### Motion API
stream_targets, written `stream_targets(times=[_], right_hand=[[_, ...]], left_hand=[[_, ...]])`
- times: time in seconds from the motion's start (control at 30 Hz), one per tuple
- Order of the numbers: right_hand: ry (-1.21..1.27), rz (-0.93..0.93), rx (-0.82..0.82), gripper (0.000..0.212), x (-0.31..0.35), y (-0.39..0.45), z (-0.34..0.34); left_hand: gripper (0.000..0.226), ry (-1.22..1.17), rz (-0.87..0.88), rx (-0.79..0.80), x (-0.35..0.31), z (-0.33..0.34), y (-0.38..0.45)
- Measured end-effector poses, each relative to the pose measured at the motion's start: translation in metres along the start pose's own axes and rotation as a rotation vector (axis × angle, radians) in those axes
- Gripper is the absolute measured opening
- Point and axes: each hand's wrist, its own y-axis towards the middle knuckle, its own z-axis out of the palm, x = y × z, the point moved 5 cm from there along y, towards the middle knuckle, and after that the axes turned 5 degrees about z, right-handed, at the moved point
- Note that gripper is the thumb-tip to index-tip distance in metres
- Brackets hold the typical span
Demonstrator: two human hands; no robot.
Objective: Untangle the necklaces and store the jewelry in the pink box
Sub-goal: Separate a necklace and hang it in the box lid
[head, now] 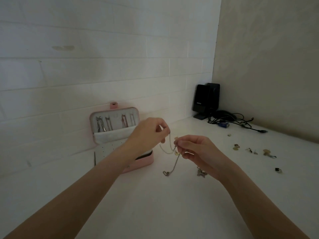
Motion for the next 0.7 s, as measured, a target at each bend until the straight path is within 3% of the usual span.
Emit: stream_targets(times=[0.3, 0.4, 0.57, 0.7], right_hand=[[-0.041, 0.088, -0.146, 0.012, -0.014, 0.001, -0.015], [-0.102, 0.084, -0.173, 0.013, -0.016, 0.003, -0.014], [-0.144, 0.057, -0.2, 0.011, -0.017, 0.006, -0.012], [-0.143, 0.036, -0.211, 0.012, -0.018, 0.005, -0.011]], left_hand=[[0.015, -0.12, -0.05, 0.203, 0.024, 0.061, -0.019], [0.013, -0.129, -0.033, 0.137, 0.028, 0.064, -0.023], [0.013, -0.14, 0.015, -0.147, 0.03, 0.05, -0.027], [0.015, -0.049, 0.089, -0.267, 0.021, 0.044, -0.03]])
